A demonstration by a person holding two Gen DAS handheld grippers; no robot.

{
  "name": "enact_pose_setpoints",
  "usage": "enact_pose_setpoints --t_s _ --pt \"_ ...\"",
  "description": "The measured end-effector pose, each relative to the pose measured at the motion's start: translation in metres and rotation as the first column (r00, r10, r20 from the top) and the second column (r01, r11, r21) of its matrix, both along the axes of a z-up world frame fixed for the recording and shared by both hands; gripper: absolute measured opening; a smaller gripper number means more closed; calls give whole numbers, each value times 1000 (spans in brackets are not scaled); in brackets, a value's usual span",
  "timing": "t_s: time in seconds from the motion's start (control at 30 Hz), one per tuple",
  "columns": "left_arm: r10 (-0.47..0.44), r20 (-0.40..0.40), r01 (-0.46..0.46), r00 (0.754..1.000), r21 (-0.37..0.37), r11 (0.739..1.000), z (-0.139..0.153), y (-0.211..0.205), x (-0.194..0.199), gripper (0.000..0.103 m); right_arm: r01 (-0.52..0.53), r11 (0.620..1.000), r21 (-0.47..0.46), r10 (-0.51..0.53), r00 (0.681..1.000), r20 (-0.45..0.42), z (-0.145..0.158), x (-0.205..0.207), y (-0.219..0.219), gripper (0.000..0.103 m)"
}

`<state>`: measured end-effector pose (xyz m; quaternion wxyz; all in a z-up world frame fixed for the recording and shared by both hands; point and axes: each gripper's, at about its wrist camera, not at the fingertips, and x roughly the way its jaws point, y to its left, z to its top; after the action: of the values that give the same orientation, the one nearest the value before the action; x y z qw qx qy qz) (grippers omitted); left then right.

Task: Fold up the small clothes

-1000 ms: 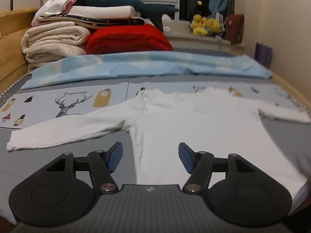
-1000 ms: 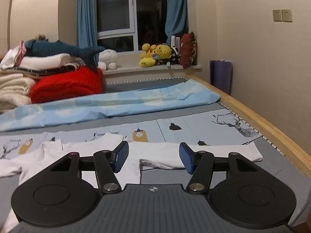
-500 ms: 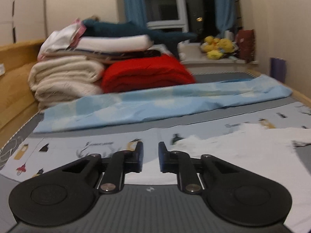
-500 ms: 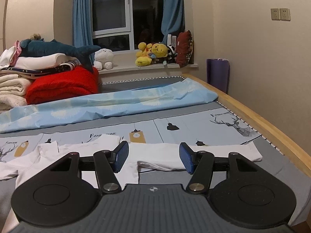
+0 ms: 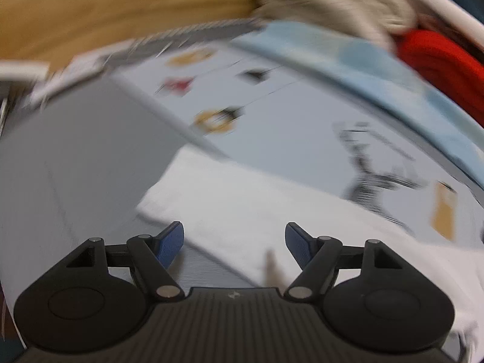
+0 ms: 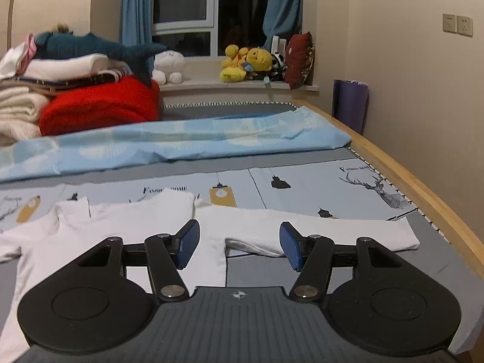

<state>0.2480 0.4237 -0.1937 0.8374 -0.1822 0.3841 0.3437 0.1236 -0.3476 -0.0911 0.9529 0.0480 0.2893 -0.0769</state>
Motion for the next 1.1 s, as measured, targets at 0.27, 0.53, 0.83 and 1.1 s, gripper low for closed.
enact_pose_setpoints --t_s 0.27,0.53,0.83,1.1 --pt "96 2 -96 995 17 995 -18 35 -1 4 6 1000 -14 -6 1000 -24 -6 8 0 61" --pt "30 145 -50 989 136 989 25 -8 11 3 58 998 -7 -59 996 -62 -15 6 -10 61" --pt "-106 188 78 976 148 986 46 -71 35 3 67 997 -27 -69 995 -79 -20 -9 -22 61" --pt "-258 220 246 941 79 966 62 -148 66 3 101 995 -7 -102 991 -90 -24 -18 -41 61"
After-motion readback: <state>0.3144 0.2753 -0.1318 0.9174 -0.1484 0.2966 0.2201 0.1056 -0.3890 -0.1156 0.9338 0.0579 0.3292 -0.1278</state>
